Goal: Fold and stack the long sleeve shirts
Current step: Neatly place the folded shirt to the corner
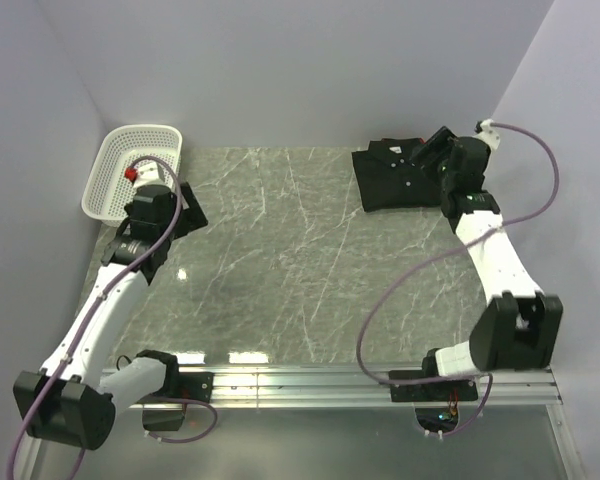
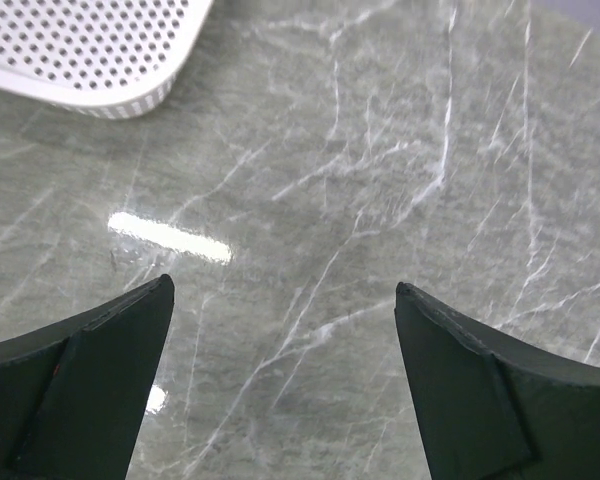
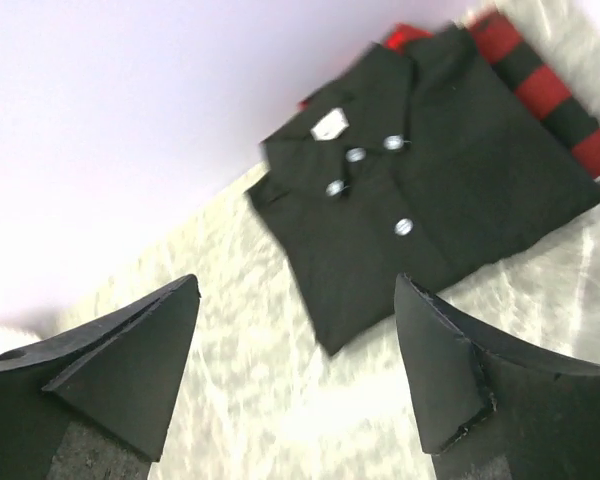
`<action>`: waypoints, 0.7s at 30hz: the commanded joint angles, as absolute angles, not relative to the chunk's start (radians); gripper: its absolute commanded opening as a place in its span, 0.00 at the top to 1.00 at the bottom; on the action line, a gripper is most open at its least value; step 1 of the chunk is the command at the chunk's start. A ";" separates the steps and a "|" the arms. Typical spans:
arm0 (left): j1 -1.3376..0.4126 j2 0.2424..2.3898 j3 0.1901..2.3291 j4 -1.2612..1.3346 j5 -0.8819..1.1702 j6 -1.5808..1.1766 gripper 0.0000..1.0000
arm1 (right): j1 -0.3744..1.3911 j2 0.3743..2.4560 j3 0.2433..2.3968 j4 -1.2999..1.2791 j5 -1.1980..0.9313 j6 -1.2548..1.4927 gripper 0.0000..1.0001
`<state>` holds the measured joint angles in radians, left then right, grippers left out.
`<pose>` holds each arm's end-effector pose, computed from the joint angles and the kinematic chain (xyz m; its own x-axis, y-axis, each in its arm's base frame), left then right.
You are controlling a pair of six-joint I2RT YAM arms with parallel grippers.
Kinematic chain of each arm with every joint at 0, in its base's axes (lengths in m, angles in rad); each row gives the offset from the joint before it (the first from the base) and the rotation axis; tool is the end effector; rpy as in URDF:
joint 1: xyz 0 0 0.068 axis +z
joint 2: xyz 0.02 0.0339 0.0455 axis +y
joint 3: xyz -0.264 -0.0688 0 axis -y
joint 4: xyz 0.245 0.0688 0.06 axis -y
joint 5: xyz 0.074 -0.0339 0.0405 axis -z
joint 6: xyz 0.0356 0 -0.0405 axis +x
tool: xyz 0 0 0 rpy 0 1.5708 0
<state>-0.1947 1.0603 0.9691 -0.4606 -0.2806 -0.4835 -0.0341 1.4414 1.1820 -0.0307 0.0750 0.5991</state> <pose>0.2301 -0.0353 0.3246 -0.4342 -0.3697 -0.8215 -0.2794 0.9222 -0.2674 0.3428 -0.0144 0.3391 -0.1765 0.5687 -0.8034 0.2485 0.8155 0.5226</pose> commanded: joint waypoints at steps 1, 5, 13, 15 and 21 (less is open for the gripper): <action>-0.189 0.991 0.991 -0.442 -0.351 -0.485 0.01 | -0.006 1.278 1.281 -0.270 0.248 0.430 0.14; -0.189 0.913 1.086 -0.508 -0.406 -0.502 0.01 | -0.005 1.096 1.339 -0.418 0.313 0.425 0.13; -0.189 0.747 1.367 -0.692 -0.505 -0.492 0.01 | -0.006 0.708 1.364 -0.417 0.311 0.410 0.04; -0.189 0.675 1.423 -0.695 -0.546 -0.474 0.01 | -0.006 0.608 1.341 -0.382 0.322 0.413 0.01; -0.190 0.526 1.537 -0.684 -0.584 -0.407 0.01 | 0.035 0.386 1.247 -0.292 0.343 0.315 0.00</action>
<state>-0.1940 0.5514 1.5059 -0.6556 -0.5377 -0.4576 0.0036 0.4366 1.3029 -0.3256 0.3099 0.3859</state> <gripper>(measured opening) 0.993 0.996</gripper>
